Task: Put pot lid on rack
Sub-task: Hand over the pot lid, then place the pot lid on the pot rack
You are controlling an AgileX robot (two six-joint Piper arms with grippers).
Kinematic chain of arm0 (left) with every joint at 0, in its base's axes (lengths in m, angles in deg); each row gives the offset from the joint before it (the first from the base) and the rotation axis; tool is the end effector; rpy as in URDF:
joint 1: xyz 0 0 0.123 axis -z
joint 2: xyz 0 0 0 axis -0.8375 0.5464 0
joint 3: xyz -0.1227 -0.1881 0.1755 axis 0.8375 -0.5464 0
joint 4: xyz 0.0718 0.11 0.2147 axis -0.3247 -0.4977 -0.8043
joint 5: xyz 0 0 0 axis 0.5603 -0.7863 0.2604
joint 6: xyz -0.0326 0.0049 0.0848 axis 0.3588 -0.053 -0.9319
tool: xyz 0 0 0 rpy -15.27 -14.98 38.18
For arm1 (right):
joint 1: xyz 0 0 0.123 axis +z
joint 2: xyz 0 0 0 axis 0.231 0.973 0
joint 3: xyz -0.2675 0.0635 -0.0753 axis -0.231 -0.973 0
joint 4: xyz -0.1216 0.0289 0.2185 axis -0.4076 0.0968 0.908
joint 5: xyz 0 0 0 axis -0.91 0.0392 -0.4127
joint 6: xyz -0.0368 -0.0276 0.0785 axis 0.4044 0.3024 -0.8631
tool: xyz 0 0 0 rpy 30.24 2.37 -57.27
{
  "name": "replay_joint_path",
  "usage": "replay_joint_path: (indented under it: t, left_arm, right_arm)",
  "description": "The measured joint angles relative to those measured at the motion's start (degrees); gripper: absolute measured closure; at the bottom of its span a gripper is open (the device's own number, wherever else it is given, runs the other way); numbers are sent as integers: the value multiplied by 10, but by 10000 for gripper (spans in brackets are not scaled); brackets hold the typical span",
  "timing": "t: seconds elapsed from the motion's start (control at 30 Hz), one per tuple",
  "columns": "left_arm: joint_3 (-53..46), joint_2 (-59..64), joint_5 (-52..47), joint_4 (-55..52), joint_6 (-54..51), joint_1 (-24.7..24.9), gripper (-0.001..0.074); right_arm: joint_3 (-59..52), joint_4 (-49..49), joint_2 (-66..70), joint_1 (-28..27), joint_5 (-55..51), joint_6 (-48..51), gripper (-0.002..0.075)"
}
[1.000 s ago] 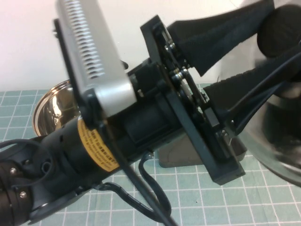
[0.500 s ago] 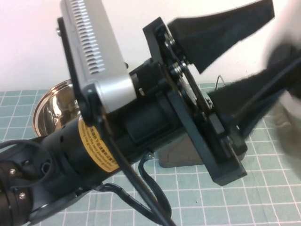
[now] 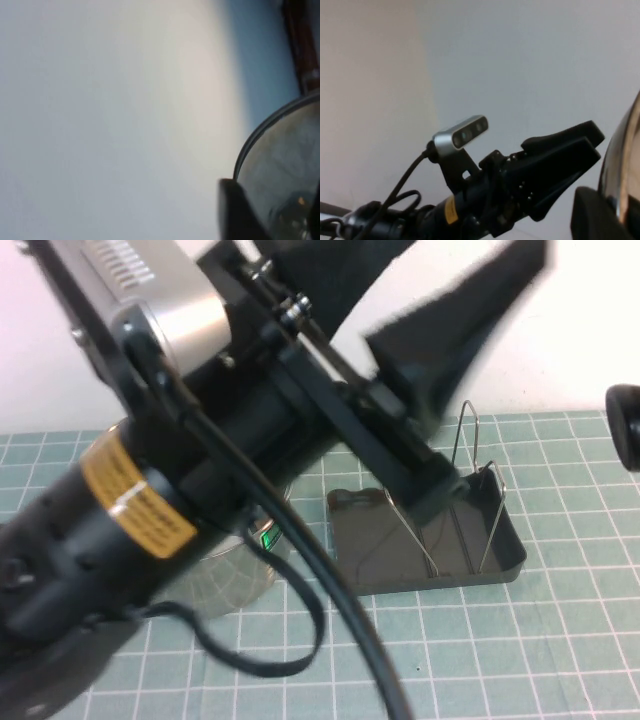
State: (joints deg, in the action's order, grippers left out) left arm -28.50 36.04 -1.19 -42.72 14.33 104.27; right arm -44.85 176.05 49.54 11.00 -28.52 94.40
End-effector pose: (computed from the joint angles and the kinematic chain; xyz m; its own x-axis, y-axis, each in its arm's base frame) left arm 0.1513 -0.1931 0.4221 0.3292 -0.4635 -0.8227 0.8629 0.5014 0.0629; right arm 0.0448 0.0693 0.4178 -0.0074 0.3651 -0.9310 -0.8116 0.5417 0.2189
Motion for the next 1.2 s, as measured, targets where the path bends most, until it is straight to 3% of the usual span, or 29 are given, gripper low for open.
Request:
replay_joint_path:
  t: [0.1,0.17,0.23,0.47,0.63,0.77,1.03,1.2]
  left_arm:
    - [0,-40,-103,11,-65,0,587]
    - [0,-68,-183,18,-99,0,671]
    - [0,-91,-256,31,-111,0,706]
    - [0,-163,-529,71,-107,0,732]
    - [-35,-188,-625,76,-72,0,733]
    - [-101,-196,-610,78,-27,0,733]
    - [-228,-196,-480,78,63,0,734]
    - [-272,-196,-433,78,100,0,734]
  right_arm:
    - [0,0,11,0,8,5,705]
    - [1,0,23,0,16,5,705]
    - [1,0,45,0,21,6,706]
    - [9,-2,165,0,-14,36,706]
    - [70,-4,249,1,-21,42,706]
    - [140,-4,312,38,-16,46,706]
    - [212,0,445,206,119,98,706]
    - [224,1,513,235,155,98,706]
